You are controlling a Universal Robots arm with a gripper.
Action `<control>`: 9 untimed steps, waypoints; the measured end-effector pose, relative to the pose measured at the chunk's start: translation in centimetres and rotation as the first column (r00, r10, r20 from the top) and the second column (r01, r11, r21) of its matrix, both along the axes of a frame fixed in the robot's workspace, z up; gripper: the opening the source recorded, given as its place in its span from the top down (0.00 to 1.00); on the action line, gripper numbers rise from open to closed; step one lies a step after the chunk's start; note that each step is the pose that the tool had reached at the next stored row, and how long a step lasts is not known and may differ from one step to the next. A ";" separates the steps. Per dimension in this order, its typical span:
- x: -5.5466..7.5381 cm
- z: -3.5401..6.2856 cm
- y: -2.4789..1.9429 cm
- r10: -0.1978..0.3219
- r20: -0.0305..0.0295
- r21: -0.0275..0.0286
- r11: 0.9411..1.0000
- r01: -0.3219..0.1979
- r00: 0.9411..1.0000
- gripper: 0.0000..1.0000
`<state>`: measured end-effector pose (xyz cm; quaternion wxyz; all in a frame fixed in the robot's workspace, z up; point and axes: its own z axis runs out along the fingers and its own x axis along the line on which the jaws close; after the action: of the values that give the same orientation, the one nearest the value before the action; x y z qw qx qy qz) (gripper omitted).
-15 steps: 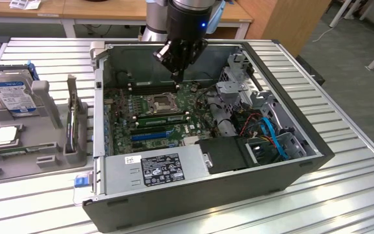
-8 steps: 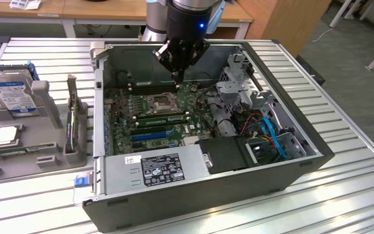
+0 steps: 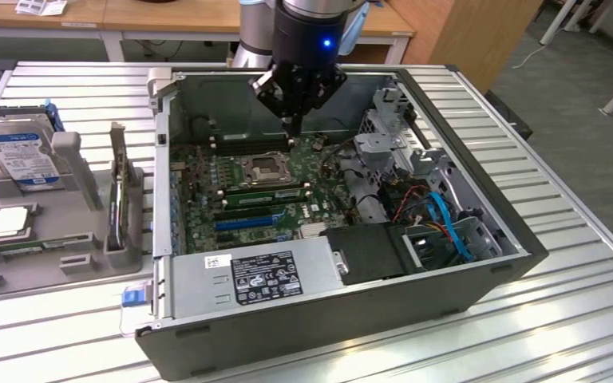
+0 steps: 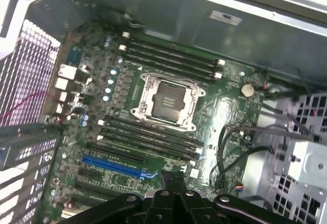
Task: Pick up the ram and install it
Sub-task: 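Press down the ram until it locks into place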
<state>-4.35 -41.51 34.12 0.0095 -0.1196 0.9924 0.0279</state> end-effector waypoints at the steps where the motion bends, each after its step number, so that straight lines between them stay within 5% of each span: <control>1: 0.0 -0.01 0.00 -0.015 0.000 0.000 1.000 0.015 1.000 0.90; 9: 0.0 -0.05 0.00 -0.121 0.000 0.000 0.993 0.121 0.993 0.90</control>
<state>-4.35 -41.52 34.08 0.0112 -0.0593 0.9978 0.0273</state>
